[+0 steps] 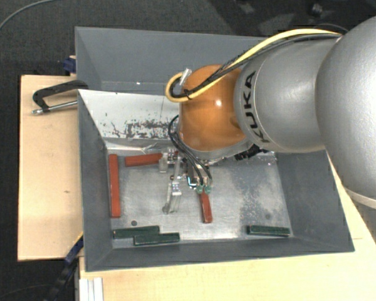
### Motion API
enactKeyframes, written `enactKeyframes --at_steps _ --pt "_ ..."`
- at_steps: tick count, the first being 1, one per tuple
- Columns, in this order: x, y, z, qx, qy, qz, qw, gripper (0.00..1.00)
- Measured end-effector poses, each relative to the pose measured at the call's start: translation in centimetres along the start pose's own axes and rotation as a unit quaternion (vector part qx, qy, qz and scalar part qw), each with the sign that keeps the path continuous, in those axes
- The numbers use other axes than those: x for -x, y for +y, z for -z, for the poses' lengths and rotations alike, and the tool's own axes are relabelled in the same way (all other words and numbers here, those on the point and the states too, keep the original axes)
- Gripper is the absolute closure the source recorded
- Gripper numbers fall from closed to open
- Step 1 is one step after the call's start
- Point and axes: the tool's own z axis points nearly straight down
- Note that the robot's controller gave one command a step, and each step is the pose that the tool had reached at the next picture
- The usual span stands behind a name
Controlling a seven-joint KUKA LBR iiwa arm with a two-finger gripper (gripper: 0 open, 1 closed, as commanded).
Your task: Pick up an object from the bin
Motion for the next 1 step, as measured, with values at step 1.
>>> enactKeyframes --at_steps 1 --pt "-2.19 -11.12 -6.21 -0.002 -0.0014 0.113 0.9936 0.00"
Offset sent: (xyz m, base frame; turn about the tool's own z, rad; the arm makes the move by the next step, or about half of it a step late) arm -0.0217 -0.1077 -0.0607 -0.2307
